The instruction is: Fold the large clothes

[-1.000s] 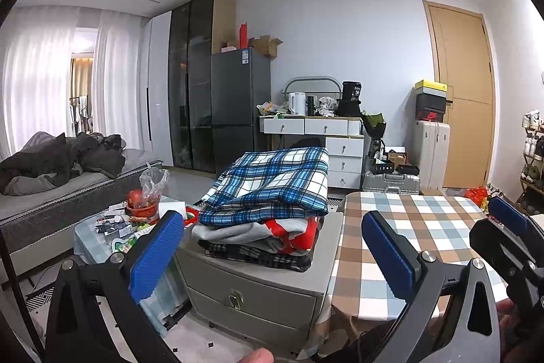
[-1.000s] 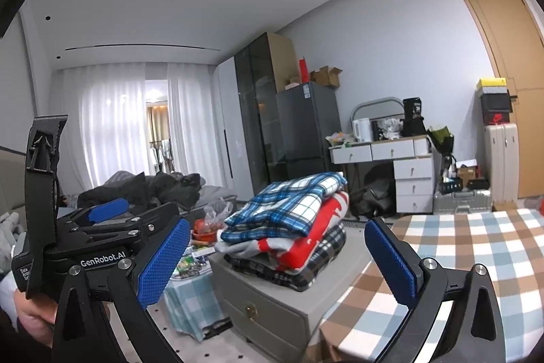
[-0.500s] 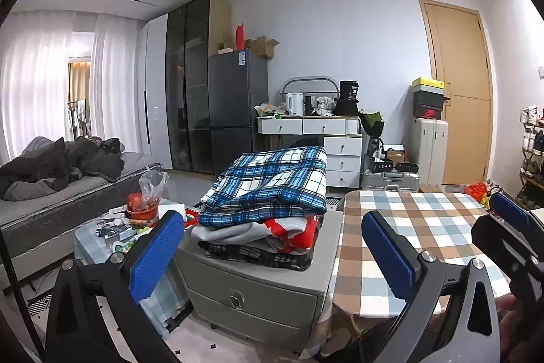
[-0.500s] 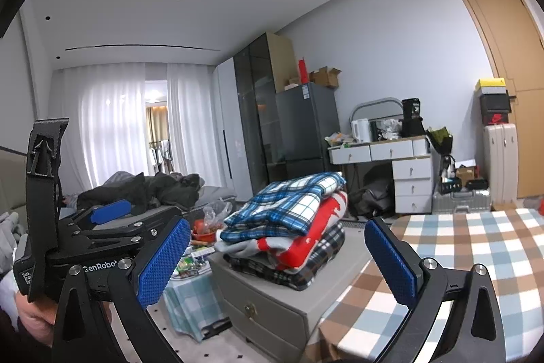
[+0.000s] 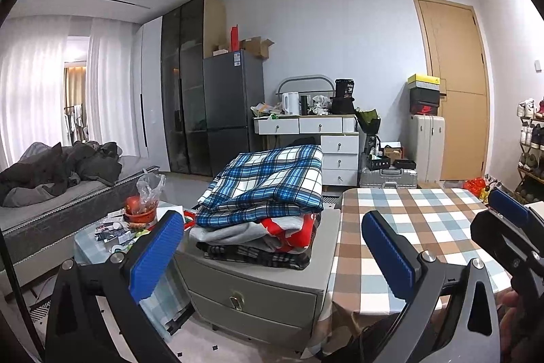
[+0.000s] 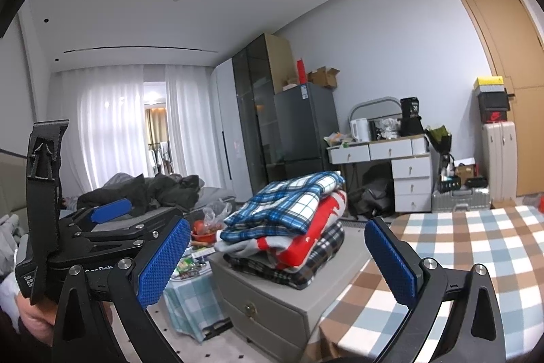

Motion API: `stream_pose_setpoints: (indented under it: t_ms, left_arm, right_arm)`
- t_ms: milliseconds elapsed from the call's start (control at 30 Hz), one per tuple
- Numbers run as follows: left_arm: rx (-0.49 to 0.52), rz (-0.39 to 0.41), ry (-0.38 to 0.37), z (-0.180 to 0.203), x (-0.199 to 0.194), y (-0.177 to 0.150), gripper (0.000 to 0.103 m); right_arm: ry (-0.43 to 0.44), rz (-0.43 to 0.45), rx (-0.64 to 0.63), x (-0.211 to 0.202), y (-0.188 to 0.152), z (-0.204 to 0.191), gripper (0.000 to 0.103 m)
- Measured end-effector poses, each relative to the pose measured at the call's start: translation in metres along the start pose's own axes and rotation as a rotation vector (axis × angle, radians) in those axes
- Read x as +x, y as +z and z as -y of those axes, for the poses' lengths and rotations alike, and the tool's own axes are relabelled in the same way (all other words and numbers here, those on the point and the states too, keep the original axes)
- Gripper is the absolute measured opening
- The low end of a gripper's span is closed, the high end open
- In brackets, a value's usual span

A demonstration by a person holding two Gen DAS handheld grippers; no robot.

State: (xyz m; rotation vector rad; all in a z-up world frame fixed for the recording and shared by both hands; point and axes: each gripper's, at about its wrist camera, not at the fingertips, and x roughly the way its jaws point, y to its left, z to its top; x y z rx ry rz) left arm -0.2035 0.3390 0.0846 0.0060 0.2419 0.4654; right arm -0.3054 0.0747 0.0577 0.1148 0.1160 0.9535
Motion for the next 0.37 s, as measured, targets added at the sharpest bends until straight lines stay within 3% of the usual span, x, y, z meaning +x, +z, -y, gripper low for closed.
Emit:
stream_pose_setpoints:
  t_ms: [367]
  left_arm:
    - [-0.002,-0.014,-0.005,-0.0006,0.0016,-0.0030,0.102]
  right_arm:
    - [0.000,-0.004,0.014,-0.0017,-0.0007,0.0011,0.103]
